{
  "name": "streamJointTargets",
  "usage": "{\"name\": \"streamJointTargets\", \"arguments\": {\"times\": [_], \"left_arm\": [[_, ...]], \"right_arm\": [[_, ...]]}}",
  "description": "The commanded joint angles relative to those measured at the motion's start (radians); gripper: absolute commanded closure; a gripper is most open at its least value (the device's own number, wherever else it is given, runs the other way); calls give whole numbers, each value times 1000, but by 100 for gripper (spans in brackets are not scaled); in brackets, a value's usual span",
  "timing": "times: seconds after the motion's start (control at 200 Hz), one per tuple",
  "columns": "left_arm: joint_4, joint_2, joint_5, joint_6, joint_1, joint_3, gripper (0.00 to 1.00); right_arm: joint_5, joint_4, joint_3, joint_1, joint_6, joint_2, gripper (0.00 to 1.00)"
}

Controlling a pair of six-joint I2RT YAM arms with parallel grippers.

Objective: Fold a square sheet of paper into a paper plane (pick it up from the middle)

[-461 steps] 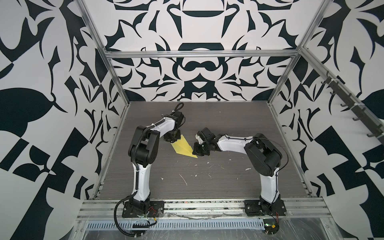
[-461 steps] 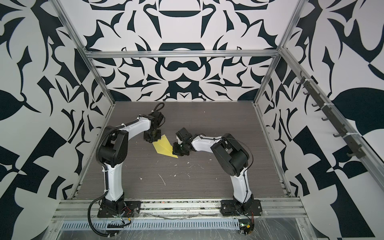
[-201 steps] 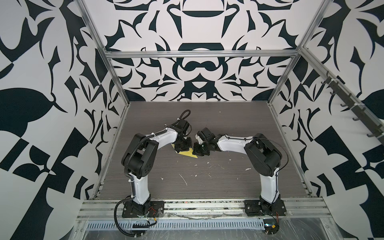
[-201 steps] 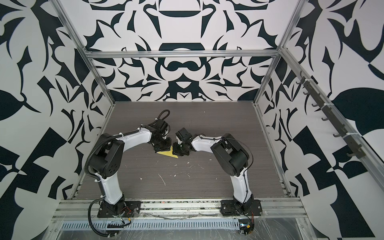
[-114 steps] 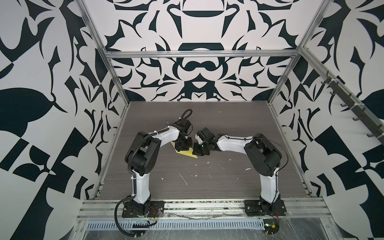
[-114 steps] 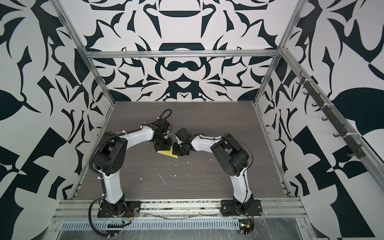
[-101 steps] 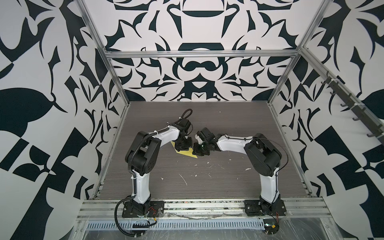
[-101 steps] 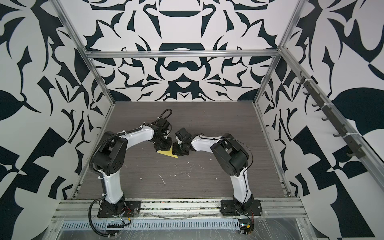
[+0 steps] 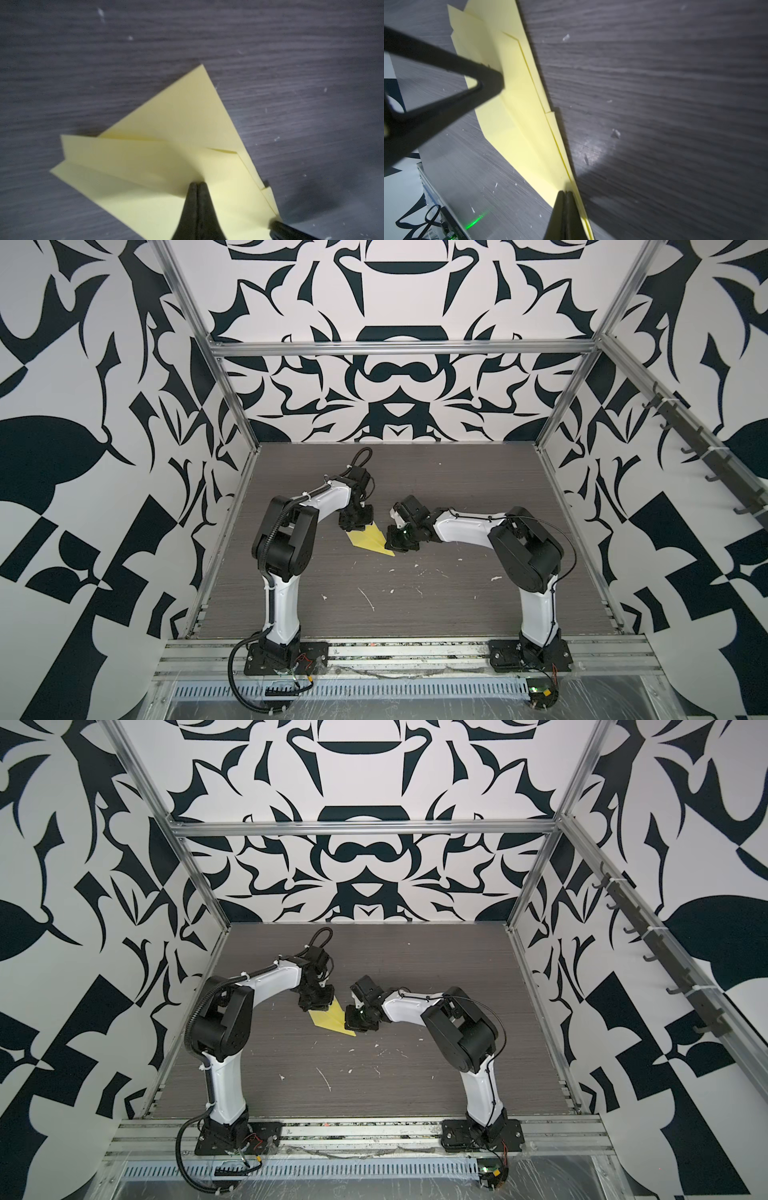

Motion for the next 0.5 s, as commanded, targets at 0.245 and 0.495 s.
{"name": "streamJointTargets", "arguments": {"times": [0.245,0.495], "left_arm": [[-101,69,-126,96,76,14,97],[-103,95,-181,99,114,54,97]], "right_arm": [[94,-162,-43,5,-22,67,100],[95,-159,-49,4,-23,64,100]]}}
